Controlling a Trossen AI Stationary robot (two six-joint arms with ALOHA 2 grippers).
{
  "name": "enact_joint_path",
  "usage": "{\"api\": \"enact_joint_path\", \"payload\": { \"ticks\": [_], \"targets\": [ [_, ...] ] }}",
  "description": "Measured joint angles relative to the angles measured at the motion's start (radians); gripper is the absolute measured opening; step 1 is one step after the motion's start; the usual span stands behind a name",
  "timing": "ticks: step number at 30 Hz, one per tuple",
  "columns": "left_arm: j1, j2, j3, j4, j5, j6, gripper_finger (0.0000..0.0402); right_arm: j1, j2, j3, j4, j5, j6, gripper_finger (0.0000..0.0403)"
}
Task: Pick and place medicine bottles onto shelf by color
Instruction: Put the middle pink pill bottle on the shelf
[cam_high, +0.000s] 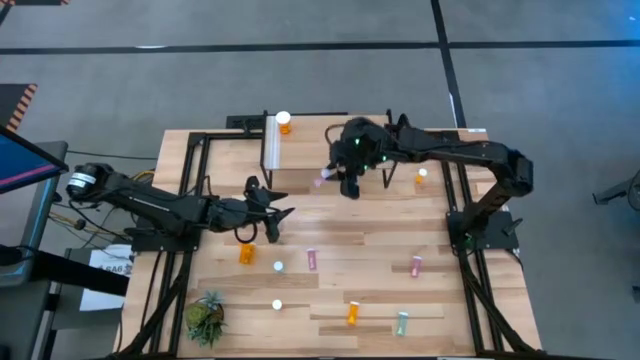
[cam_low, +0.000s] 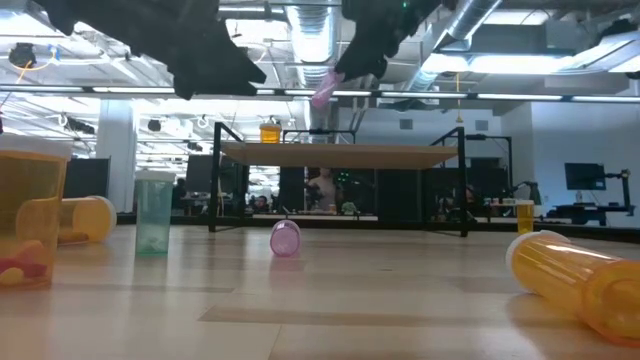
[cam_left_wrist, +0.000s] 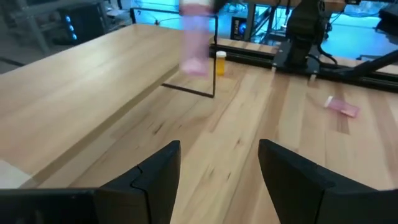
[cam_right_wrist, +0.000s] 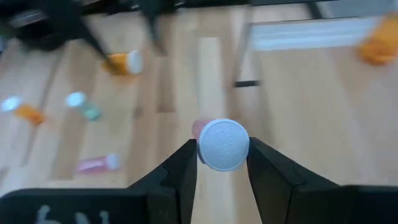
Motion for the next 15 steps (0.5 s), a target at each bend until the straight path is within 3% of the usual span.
{"api": "enact_joint_path", "payload": {
  "ticks": [9,15],
  "targets": [
    [0.005,0.0,0.0,-0.017,-0.035,0.018,0.0203,-0.179,0.005,0.041,0.014,0.0,-0.04,0.0152],
    [0.012,0.0,0.0,-0.015,-0.041,0.05,0.0203,-0.21,0.121,0.23,-0.072,-0.005,-0.102,0.0154]
  ]
}}
